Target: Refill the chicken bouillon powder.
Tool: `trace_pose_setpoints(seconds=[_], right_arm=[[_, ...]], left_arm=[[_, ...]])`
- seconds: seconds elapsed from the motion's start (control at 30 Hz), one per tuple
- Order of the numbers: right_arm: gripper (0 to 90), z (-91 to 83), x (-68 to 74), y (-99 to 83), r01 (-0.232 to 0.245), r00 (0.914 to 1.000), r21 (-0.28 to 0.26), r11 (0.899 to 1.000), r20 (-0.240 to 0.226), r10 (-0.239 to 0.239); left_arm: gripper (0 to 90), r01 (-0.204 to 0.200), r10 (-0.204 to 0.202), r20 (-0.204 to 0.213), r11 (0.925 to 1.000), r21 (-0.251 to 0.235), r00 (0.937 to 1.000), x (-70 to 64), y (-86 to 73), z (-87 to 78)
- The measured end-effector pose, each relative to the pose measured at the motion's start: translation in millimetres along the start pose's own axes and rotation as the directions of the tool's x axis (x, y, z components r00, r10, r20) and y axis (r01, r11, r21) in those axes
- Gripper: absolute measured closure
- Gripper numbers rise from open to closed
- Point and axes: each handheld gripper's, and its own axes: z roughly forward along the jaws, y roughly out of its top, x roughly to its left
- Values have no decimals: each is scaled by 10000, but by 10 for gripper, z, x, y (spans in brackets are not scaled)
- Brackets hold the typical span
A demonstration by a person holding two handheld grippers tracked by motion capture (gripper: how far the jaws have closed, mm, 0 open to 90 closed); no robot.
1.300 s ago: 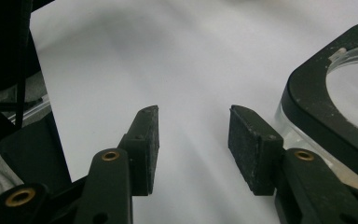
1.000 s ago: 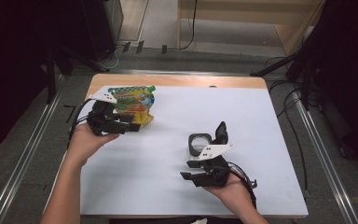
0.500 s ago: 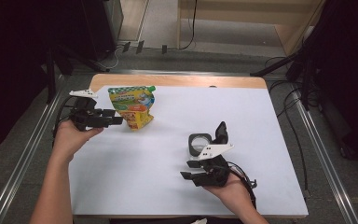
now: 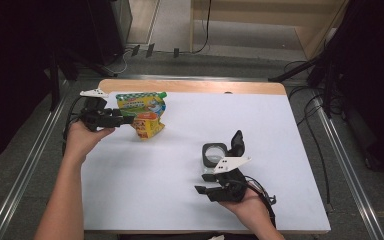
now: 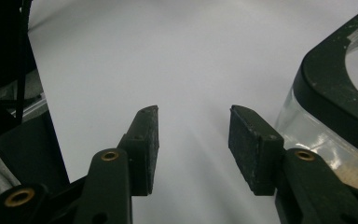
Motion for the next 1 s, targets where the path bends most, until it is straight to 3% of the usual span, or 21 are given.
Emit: trace_pose_setpoints(seconds=[0.13,0.27,0.4,0.73,0.87,1.0], right_arm=[[533,3,16,-7,-5,10000,-50,10000,53,6],[531,22,36,-11,23,10000,-42,10000,69,-22],[530,23,54,-23,11,10000,-20,10000,99,-11],[531,24,22,-22,-67,9999,-86,9999,155,68],[531,37,20,-18,-58,9999,-102,9999,150,59],[533,41,12,-17,-45,9999,-116,9999,144,46]], left_arm=[[471,-36,39,215,9999,-144,9998,-8,50,82],[537,-81,83,133,9998,-157,9999,-25,79,164],[617,-91,106,521,9995,-300,9986,-54,88,225],[814,-702,713,477,9972,-261,9963,-191,78,289],[870,-431,437,516,9990,-131,9977,-231,91,301],[890,754,-761,937,9971,111,9927,-223,116,322]])
